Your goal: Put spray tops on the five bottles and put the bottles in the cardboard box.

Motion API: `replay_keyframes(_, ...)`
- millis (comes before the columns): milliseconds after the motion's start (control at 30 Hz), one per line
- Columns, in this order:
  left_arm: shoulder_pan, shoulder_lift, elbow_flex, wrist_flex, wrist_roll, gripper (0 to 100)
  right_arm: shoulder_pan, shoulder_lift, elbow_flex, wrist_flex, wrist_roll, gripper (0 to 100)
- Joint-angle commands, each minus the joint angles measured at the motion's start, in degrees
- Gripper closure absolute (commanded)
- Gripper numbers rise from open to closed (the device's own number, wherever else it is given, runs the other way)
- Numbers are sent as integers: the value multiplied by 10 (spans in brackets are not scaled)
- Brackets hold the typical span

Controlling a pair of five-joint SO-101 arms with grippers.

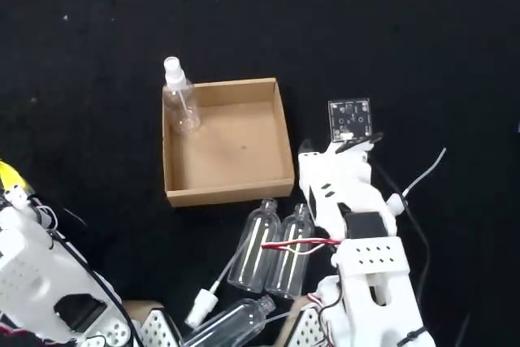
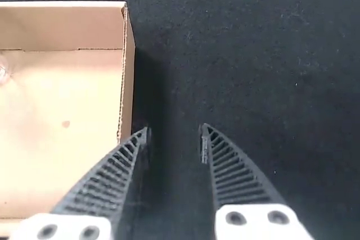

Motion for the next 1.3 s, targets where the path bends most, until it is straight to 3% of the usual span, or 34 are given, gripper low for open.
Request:
replay_keyframes(0,-7,55,-36,-63,-4,966,10,-24,-4,-21,-3,884)
replay_keyframes(233,-17,94,-44,-86,-4,949,10,-24,-4,-21,-3,884)
replay_keyframes(500,-18,94,-44,-86,0,741,10,-24,-4,-21,-2,884)
replay_keyframes(1267,-23,94,-93,-87,-4,731,10,-24,-4,-21,0,884)
